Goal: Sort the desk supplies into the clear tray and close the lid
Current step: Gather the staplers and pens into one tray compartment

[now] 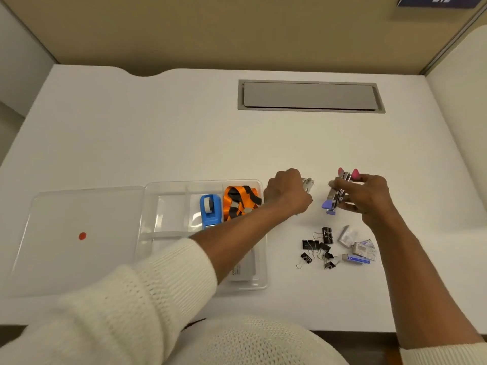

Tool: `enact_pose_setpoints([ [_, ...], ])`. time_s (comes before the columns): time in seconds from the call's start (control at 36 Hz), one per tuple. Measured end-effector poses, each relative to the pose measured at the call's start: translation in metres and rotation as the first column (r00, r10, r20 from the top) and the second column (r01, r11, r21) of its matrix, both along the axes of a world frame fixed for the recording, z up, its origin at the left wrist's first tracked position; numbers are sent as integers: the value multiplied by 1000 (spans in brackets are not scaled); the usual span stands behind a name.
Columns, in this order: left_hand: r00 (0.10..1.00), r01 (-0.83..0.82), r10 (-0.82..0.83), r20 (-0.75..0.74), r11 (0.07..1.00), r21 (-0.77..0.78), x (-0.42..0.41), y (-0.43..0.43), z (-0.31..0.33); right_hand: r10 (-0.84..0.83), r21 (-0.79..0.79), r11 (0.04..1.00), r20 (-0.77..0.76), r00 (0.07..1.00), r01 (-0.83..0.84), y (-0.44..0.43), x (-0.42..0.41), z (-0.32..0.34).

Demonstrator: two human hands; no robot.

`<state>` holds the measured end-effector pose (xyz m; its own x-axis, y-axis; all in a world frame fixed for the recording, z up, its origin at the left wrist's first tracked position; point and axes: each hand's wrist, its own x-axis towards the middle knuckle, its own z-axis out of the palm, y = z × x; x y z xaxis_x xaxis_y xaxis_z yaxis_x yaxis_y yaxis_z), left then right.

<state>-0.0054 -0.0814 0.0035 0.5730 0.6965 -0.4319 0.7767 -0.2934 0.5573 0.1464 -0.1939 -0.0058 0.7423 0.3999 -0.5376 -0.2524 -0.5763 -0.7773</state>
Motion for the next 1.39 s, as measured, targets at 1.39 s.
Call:
enact_pose_setpoints([
  [1.39,884,-425,451,-123,885,191,-334,111,-24,576,-314,814,328,749,-489,195,-331,-18],
])
